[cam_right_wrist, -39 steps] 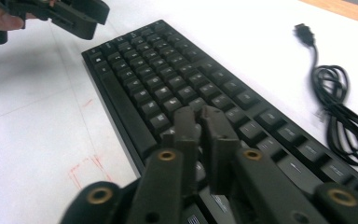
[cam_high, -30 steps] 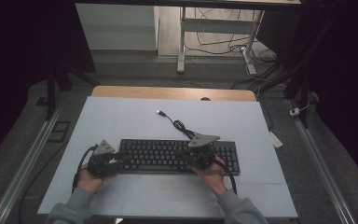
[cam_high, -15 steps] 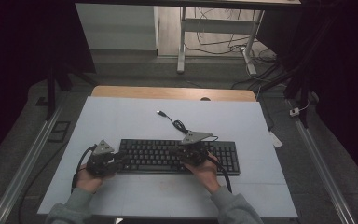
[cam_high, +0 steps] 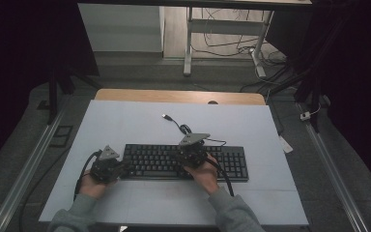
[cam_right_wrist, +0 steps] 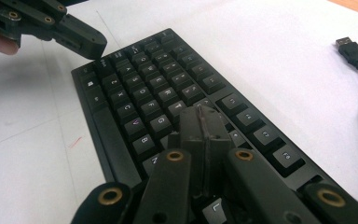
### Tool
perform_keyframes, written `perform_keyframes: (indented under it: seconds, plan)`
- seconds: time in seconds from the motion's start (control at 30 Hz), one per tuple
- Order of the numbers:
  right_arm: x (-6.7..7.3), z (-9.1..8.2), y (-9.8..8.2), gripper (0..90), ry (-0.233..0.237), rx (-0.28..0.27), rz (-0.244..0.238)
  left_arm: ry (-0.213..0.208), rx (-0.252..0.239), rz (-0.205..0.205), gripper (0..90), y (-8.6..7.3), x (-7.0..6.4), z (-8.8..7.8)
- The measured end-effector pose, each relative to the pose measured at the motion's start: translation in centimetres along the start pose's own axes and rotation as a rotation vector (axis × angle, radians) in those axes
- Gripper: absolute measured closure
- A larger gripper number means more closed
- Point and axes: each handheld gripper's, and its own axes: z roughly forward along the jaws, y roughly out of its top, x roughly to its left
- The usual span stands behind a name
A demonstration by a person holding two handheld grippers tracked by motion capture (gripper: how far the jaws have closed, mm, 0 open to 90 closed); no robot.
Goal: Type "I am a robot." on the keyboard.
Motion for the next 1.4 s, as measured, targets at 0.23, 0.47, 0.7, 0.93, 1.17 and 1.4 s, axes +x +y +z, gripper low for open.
perform_keyframes:
  seconds: [0.23, 0.47, 0.7, 0.93, 1.17, 1.4]
  plan:
    - [-0.2, 0.8, 0.0, 89.5, -0.005, 0.019, 0.002, 0.018, 0.028, 0.022, 88.5, 0.0, -0.2, 0.6]
    - [-0.2, 1.4, 0.0, 89.5, -0.005, 0.031, 0.01, 0.027, 0.037, 0.025, 88.5, 0.0, -0.1, 0.7]
    - [-0.2, 2.1, 0.0, 89.5, -0.029, 0.064, 0.003, 0.027, 0.047, 0.031, 88.5, -0.2, -0.1, 0.9]
    - [-1.0, 2.0, -0.3, 89.5, -0.069, 0.095, 0.032, 0.024, 0.046, 0.027, 88.5, -0.3, 0.0, 0.8]
    - [-1.1, 2.3, -0.5, 89.5, -0.08, 0.122, 0.024, 0.022, 0.048, 0.029, 88.5, -0.4, -0.1, 0.7]
    - [-1.1, 2.4, -0.5, 89.5, -0.082, 0.121, 0.027, 0.022, 0.048, 0.032, 88.5, -0.5, -0.1, 0.7]
